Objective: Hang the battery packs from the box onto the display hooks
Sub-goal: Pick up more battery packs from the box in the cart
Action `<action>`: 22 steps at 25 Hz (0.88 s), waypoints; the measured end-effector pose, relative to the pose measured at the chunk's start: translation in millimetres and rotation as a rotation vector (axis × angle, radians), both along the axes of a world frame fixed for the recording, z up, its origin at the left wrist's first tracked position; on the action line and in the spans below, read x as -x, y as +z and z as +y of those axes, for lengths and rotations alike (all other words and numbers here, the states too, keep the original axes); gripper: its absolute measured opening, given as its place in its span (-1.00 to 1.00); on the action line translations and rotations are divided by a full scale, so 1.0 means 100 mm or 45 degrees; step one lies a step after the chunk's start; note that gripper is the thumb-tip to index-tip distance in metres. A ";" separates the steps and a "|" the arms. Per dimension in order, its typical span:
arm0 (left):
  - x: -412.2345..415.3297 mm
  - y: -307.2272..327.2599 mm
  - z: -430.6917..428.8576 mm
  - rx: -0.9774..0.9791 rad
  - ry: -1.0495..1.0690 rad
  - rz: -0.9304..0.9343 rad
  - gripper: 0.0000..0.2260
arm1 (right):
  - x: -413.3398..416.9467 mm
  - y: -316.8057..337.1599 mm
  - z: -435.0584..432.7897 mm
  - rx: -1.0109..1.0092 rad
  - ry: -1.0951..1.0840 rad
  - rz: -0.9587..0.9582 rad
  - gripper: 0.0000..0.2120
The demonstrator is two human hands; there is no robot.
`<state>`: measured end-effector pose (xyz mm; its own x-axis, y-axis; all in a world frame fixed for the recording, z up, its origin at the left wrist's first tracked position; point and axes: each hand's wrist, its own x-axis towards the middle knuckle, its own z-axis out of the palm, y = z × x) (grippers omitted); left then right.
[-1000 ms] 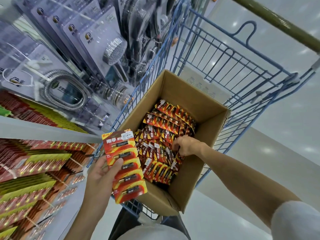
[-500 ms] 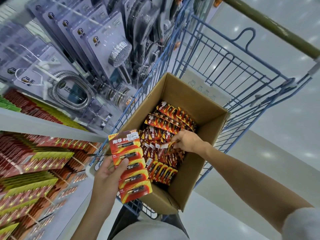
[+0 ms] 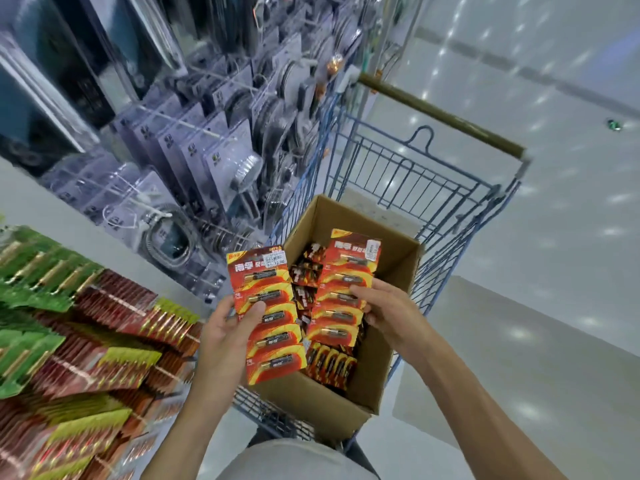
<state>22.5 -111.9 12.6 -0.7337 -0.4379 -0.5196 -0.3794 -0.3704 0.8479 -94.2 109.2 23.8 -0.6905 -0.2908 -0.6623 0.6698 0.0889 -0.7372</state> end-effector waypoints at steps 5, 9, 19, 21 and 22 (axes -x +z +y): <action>-0.26 0.34 -0.07 0.048 0.043 0.123 -0.75 | -0.29 0.41 -0.14 0.142 -0.018 0.046 -0.75; -0.71 0.59 0.04 0.103 0.177 0.204 -0.81 | -0.53 0.56 -0.24 0.275 0.076 0.152 -0.71; -2.69 1.19 0.01 0.302 0.921 0.250 -0.84 | -1.64 0.98 -1.22 0.660 0.573 0.135 -0.58; -3.08 1.31 -0.05 0.346 1.045 0.272 -0.83 | -1.96 1.09 -1.48 0.703 0.686 0.087 -0.64; -3.29 1.38 -0.07 0.365 1.105 0.288 -0.81 | -2.14 1.15 -1.60 0.725 0.750 0.069 -0.67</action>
